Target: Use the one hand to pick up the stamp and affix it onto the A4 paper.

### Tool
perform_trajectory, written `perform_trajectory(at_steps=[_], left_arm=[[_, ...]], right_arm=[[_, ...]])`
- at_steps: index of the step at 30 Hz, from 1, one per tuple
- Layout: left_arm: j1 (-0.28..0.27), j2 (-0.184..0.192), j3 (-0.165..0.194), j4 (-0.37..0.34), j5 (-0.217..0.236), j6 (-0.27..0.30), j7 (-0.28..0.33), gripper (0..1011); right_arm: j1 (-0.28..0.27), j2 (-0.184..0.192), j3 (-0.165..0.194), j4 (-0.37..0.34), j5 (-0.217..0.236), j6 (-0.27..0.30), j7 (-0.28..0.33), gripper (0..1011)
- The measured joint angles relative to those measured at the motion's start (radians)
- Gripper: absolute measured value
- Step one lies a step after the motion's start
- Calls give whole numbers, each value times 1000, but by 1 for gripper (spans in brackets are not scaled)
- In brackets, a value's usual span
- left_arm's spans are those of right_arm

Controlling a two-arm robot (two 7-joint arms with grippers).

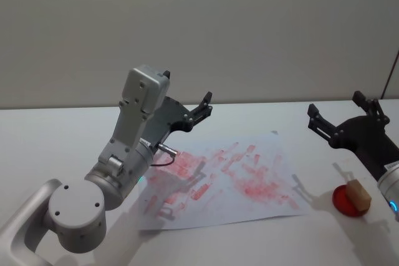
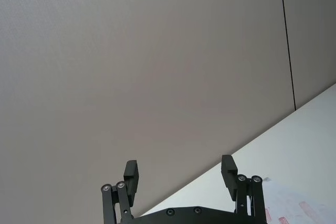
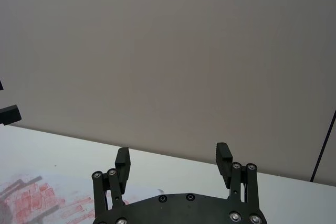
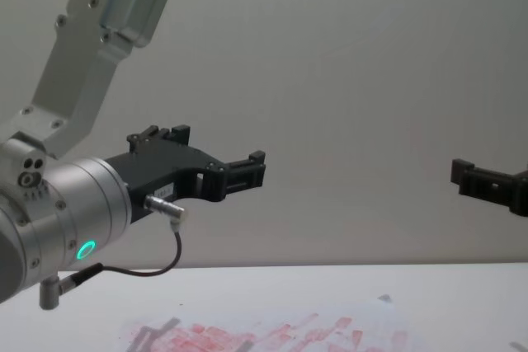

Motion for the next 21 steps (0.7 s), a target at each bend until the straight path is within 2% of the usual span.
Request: perform_trajectory(at_steps=[10, 21], left_arm=[[0, 0, 0, 0, 0, 0, 0, 1001], [0, 0, 0, 0, 0, 0, 0, 1001]], right_arm=[[-16, 11, 6, -16, -1, 1, -11, 1001], [-105, 59, 28, -87, 3, 50, -94, 1001]])
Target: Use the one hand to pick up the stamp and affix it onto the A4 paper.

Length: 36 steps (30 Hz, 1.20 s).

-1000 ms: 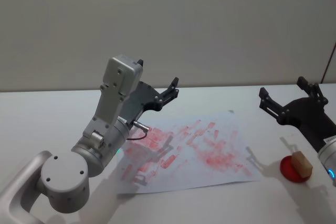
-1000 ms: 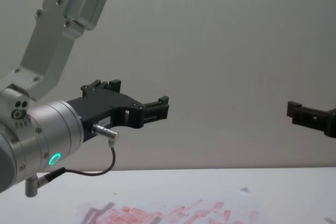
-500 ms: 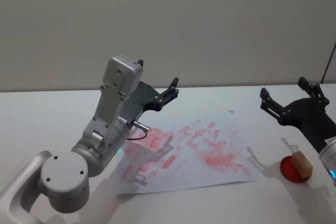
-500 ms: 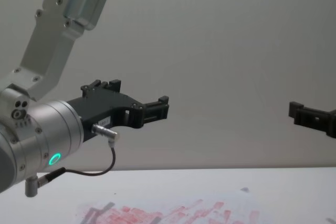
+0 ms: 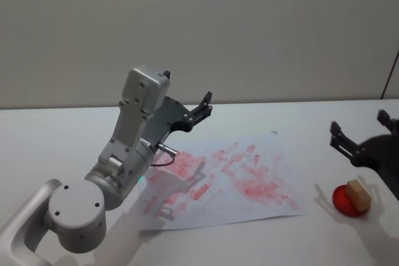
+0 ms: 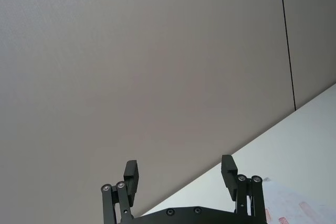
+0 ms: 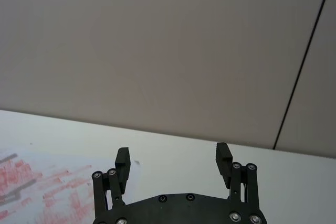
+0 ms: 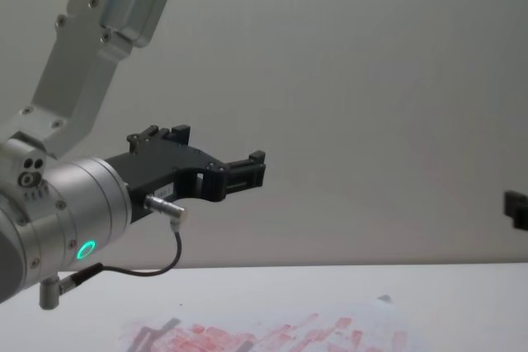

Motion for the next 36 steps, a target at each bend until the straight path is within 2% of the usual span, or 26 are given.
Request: perform_trajectory(at_steps=[12, 25, 36], left_arm=[[0, 0, 0, 0, 0, 0, 0, 1001], [0, 0, 0, 0, 0, 0, 0, 1001], [0, 0, 0, 0, 0, 0, 0, 1001]], right_arm=[[-82, 38, 20, -58, 21, 94, -60, 1001], [-116, 43, 24, -65, 38, 191, -62, 1001], [-122, 36, 22, -51, 34, 264, -56, 1001]])
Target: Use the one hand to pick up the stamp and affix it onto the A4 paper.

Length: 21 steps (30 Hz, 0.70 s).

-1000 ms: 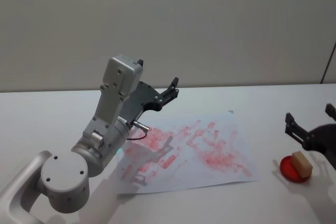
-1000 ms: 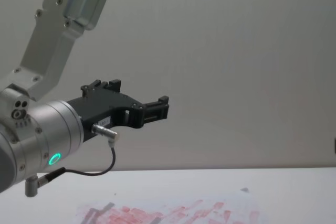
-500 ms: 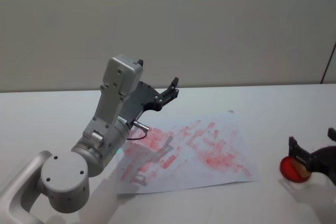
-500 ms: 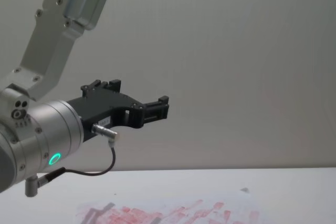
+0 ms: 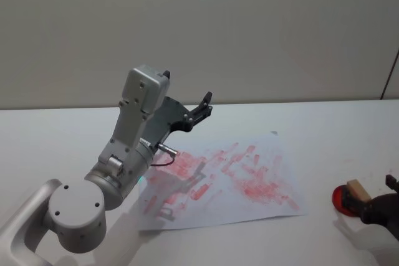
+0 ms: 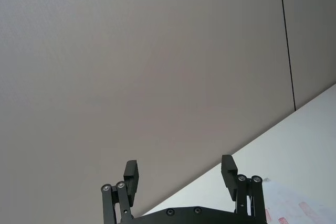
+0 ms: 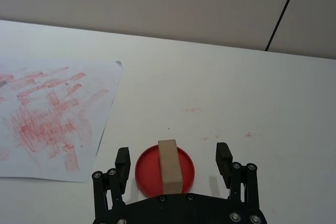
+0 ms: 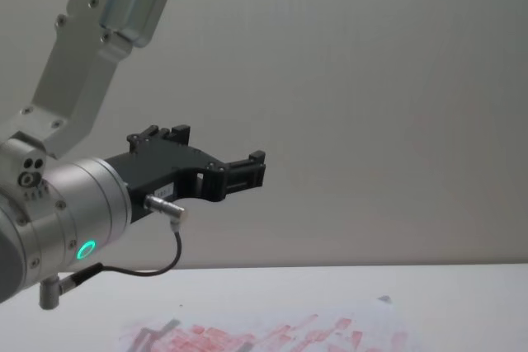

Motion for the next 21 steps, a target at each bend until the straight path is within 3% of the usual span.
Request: perform_trajectory(at_steps=[21], left_arm=[[0, 0, 0, 0, 0, 0, 0, 1001]], right_arm=[[57, -33, -10, 62, -55, 81, 48, 976]])
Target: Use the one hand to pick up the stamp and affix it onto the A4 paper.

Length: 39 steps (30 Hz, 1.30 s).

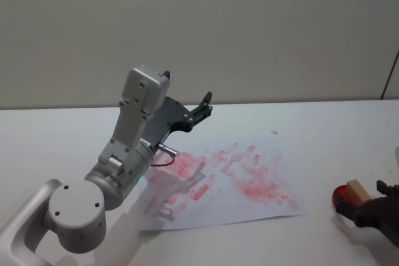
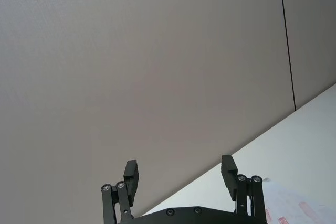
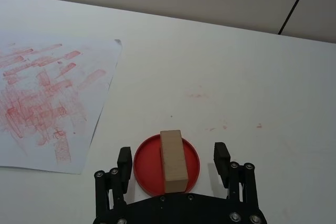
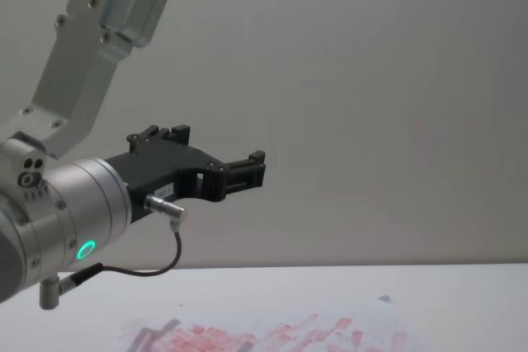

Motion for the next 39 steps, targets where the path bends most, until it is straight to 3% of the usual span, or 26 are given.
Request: perform_trajectory(at_steps=[6, 26, 39], left_arm=[[0, 0, 0, 0, 0, 0, 0, 1001], [0, 0, 0, 0, 0, 0, 0, 1001], [0, 0, 0, 0, 0, 0, 0, 1001]], right_arm=[[7, -5, -2, 8, -7, 8, 6, 843], [19, -12, -4, 20, -18, 19, 15, 222], [42, -15, -5, 10, -58, -35, 50, 217]])
